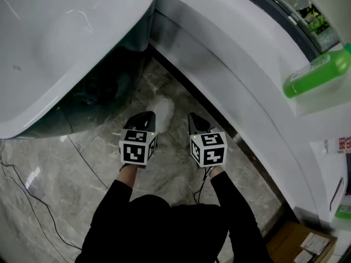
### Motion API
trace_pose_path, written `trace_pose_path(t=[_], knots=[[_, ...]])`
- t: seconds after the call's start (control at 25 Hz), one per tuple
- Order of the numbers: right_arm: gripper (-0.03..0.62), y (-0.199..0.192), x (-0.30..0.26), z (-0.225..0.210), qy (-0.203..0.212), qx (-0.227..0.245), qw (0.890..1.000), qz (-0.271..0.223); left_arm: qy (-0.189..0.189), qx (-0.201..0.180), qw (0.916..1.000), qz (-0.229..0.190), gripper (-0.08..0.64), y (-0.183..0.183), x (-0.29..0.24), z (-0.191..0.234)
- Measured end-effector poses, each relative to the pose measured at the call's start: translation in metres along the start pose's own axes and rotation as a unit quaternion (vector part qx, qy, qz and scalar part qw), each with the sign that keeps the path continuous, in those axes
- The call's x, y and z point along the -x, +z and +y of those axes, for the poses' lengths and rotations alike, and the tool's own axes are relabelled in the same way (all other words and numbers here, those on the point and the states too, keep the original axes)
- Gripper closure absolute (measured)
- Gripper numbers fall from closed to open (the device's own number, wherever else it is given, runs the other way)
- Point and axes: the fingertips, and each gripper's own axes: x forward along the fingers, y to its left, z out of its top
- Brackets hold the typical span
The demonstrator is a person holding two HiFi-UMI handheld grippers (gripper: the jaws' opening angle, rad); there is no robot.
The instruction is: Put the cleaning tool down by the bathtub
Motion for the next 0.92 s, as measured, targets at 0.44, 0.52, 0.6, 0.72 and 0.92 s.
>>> trace_pose_path(t=[0.44,0.52,0.6,0.72,0.92], knots=[[0.592,-0.0049,-0.0011,0.005,0.008,-0.009,1.0,0.008,0.0,0.008,0.9999,-0.01,0.552,-0.0038,0.0039,0.0005],[0.592,-0.0064,-0.0014,0.005,0.008,-0.012,1.0,0.011,0.0,0.006,0.9999,-0.008,0.552,-0.0056,0.0033,0.0009],[0.592,-0.0074,-0.0018,0.0054,0.008,-0.013,1.0,0.013,-0.001,0.003,1.0,-0.006,0.552,-0.0067,0.0026,0.0006],[0.592,-0.0071,-0.002,0.0078,0.011,-0.009,1.0,0.014,0.0,0.002,1.0,-0.008,0.552,-0.0051,0.0035,0.0023],[0.592,-0.0092,-0.0003,0.0103,0.012,-0.006,1.0,0.014,0.001,0.008,0.9999,-0.011,0.552,-0.004,0.0051,0.0067]])
